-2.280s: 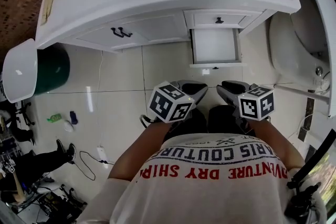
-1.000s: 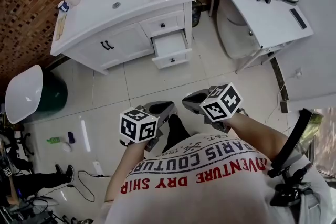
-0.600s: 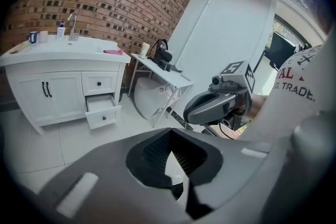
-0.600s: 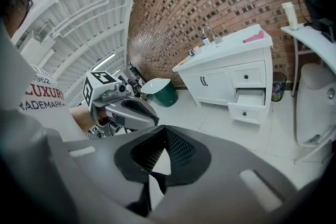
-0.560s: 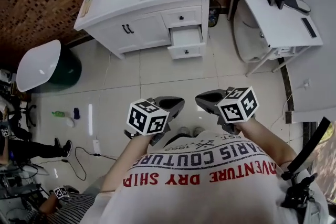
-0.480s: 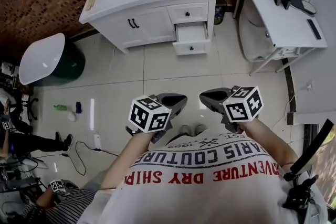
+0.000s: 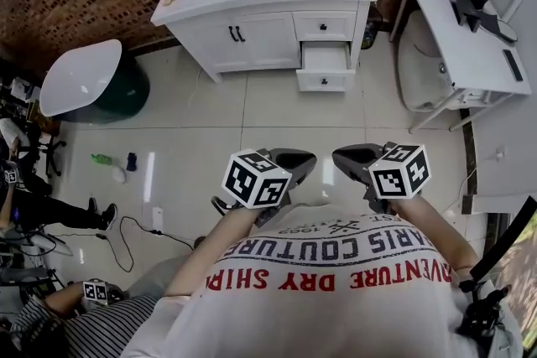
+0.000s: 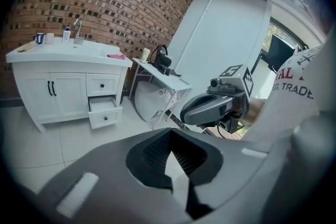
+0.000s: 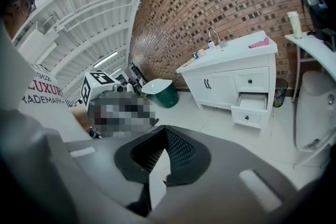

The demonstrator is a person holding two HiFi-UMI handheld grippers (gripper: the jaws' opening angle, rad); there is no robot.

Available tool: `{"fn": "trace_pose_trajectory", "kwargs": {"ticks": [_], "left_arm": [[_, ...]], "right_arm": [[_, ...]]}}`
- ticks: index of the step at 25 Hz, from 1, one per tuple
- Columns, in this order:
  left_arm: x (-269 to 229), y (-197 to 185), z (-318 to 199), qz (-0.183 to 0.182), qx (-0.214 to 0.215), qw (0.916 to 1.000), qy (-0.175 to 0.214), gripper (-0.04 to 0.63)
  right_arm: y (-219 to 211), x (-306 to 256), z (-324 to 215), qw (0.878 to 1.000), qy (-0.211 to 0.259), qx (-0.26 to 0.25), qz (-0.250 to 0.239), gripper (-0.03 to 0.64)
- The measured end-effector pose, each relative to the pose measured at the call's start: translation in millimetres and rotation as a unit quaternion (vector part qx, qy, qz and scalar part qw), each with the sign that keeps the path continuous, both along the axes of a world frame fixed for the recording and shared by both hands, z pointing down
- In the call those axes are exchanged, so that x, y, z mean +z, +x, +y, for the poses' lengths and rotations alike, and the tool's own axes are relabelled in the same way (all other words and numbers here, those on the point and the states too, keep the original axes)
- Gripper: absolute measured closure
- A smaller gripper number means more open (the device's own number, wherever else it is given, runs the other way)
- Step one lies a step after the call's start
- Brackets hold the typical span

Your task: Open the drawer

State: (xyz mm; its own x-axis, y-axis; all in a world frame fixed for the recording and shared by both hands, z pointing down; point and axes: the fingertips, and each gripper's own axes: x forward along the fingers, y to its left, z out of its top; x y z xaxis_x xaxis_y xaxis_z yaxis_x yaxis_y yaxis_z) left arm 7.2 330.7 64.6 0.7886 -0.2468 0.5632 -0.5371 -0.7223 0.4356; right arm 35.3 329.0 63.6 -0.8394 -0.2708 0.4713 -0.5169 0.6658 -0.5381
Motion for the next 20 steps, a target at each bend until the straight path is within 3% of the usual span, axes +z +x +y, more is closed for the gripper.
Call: {"fn": "trace_pose_trajectory", "kwargs": {"ticks": [20], "left_arm": [[-14, -24, -17, 0.011, 0.013, 0.9999, -0.001, 0.598]], "right_arm": [[-28, -17, -21, 1.000, 0.006, 0.010, 0.008, 0.611]]}}
